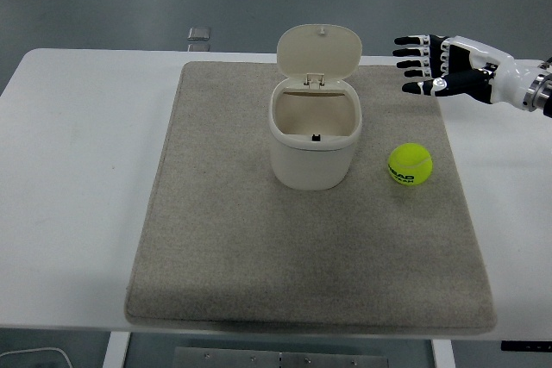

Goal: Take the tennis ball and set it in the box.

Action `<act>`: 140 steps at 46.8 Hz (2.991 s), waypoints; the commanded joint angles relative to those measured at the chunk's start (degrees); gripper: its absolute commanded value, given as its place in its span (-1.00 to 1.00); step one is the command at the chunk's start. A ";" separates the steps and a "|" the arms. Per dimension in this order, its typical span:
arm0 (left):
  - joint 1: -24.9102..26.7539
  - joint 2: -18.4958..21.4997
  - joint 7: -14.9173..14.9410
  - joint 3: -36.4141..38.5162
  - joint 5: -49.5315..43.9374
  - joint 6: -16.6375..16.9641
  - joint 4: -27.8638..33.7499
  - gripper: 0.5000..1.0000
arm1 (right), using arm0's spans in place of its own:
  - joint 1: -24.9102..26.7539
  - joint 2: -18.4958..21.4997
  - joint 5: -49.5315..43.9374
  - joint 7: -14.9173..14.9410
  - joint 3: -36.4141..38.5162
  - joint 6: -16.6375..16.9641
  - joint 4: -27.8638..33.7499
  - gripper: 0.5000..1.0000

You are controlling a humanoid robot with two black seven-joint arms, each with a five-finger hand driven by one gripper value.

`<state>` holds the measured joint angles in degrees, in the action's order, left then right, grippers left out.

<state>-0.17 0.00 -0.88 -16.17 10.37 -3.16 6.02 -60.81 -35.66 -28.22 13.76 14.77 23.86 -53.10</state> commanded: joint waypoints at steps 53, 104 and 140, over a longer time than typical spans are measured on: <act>0.00 0.00 0.00 0.00 0.00 0.00 -0.04 0.97 | 0.08 -6.00 -42.62 5.76 -5.36 -6.54 -9.83 0.60; 0.00 0.00 0.00 0.00 0.00 0.00 0.04 0.97 | 2.63 -2.57 -42.88 5.14 -5.71 -9.09 -9.65 0.47; 0.00 0.00 0.00 0.00 0.00 0.00 -0.04 0.97 | 2.63 -2.57 -42.09 4.96 -5.80 -9.62 -9.74 -0.78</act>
<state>-0.18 0.00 -0.88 -16.17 10.38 -3.16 6.02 -58.01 -38.23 -70.62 18.72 8.96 14.14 -62.81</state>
